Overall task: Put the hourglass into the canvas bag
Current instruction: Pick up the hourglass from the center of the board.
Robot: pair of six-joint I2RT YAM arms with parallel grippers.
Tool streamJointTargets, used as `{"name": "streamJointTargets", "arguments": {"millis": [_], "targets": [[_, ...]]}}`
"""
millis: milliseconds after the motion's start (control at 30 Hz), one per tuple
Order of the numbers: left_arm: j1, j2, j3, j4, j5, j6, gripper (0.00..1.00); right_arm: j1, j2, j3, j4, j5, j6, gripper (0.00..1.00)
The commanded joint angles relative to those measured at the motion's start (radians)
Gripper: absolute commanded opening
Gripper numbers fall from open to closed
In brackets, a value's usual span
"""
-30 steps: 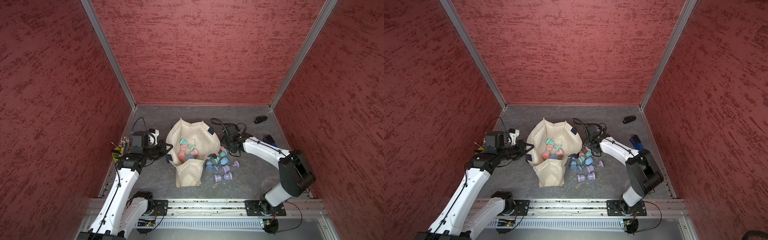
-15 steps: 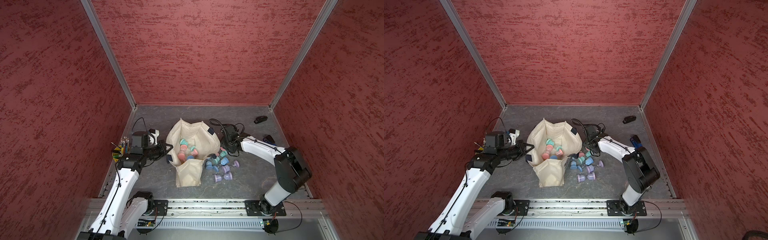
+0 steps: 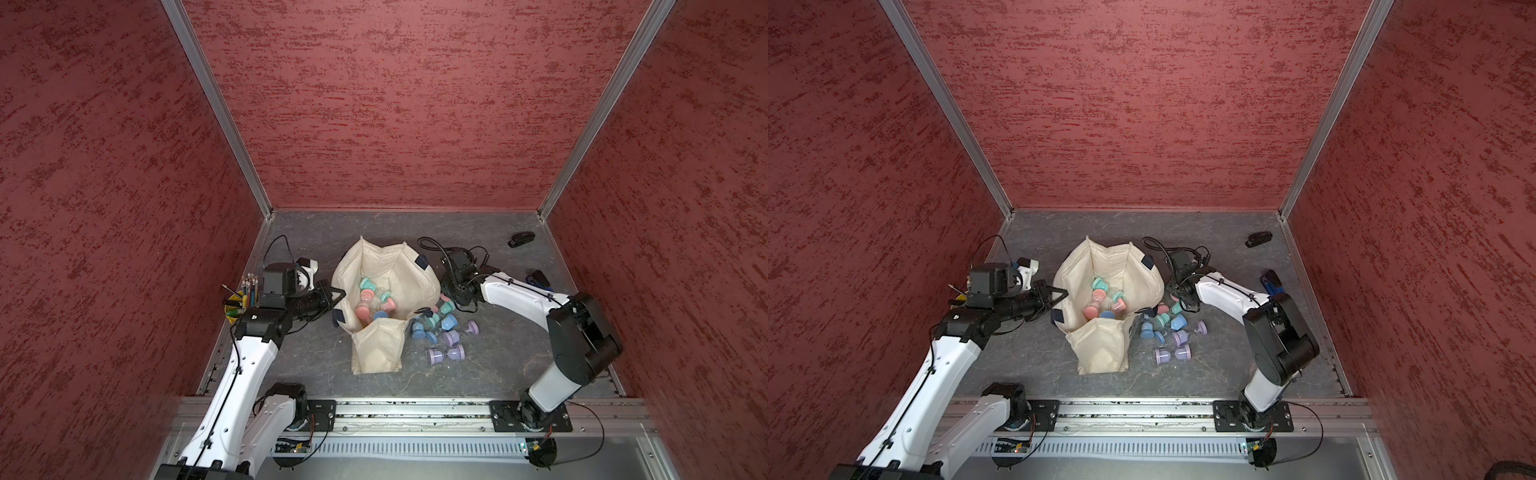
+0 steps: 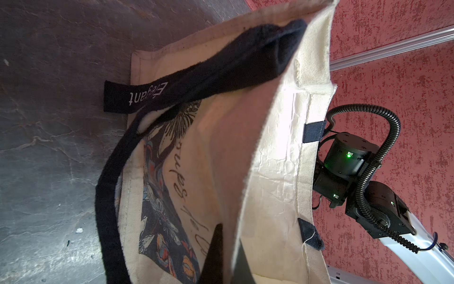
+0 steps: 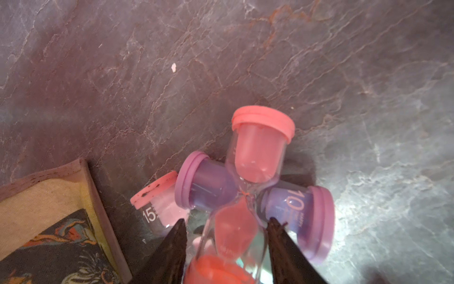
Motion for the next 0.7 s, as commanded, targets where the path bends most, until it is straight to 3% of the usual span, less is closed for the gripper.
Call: {"name": "streamJointTargets", "arguments": {"millis": [0, 567, 667], "targets": [[0.009, -0.018, -0.009, 0.022, 0.011, 0.024, 0.0, -0.002, 0.024, -0.001, 0.013, -0.014, 0.018, 0.54], [0.015, -0.023, -0.021, 0.024, 0.016, 0.028, 0.0, 0.0, 0.025, -0.013, 0.013, -0.016, 0.025, 0.56], [0.017, -0.025, -0.022, 0.024, 0.016, 0.029, 0.0, 0.004, 0.025, -0.012, 0.01, -0.015, 0.026, 0.52]]}}
